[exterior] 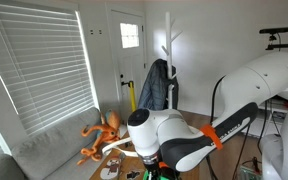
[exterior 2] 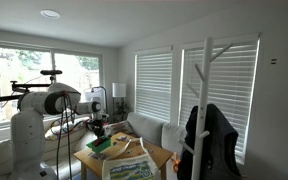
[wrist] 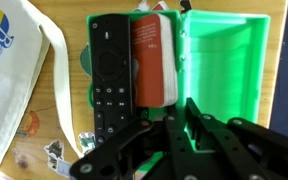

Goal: Pick up the green storage box and move it to the left

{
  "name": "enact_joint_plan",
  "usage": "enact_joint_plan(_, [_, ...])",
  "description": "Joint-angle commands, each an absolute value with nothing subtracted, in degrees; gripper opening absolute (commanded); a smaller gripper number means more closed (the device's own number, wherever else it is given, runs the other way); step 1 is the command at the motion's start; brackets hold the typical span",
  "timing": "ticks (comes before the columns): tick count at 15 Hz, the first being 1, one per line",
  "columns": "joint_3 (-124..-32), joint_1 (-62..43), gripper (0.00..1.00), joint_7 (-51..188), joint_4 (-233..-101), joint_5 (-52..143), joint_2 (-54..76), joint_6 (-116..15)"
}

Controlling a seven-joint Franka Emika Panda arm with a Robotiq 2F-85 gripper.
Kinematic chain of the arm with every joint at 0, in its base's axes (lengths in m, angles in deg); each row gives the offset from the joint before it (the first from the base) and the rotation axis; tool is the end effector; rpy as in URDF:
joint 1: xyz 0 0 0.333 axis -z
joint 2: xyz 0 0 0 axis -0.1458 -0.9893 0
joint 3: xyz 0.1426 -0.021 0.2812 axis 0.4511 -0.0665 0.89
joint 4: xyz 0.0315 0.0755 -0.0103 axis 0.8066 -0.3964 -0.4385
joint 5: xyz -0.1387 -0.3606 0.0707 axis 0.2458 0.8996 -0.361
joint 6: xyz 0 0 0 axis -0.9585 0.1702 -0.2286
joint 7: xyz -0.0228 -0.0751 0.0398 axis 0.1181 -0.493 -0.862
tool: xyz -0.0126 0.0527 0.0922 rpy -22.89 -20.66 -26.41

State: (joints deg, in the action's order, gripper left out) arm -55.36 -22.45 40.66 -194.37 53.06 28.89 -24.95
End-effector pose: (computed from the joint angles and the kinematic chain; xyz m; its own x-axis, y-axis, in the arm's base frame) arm 0.4446 0.2709 0.4228 0.9954 0.0819 -0.0499 0.0915 -0.9671 0.2374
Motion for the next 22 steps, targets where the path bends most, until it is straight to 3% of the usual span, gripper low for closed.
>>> enact_joint_plan(1, [-55.6, -23.7, 0.03, 40.9, -190.7, 54.3, 26.0, -21.4])
enact_joint_plan(5, [-56.1, -24.1, 0.03, 40.3, -189.3, 55.2, 24.1, -19.6])
enact_joint_plan(6, [-56.2, -24.2, 0.18, 40.3, -189.0, 55.4, 23.7, -19.0])
enact_joint_plan(8, [-56.5, -24.3, 0.15, 40.1, -188.4, 56.0, 22.7, -17.9])
enact_joint_plan(9, [-56.6, -24.3, 0.2, 40.3, -188.1, 56.2, 22.3, -17.6])
enact_joint_plan(10, [-56.7, -24.4, 0.43, 40.4, -188.0, 56.3, 22.1, -17.4])
enact_joint_plan(12, [-56.9, -24.3, 0.47, 41.0, -188.1, 55.6, 23.1, -17.5])
enact_joint_plan(20, [-57.6, -22.8, 1.0, 46.9, -192.7, 54.9, 37.9, -24.2])
enact_joint_plan(21, [-58.2, -22.3, 1.0, 50.9, -193.5, 54.0, 39.9, -25.2])
enact_joint_plan(22, [-56.8, -22.6, 0.9, 45.5, -188.9, 54.8, 33.6, -21.9])
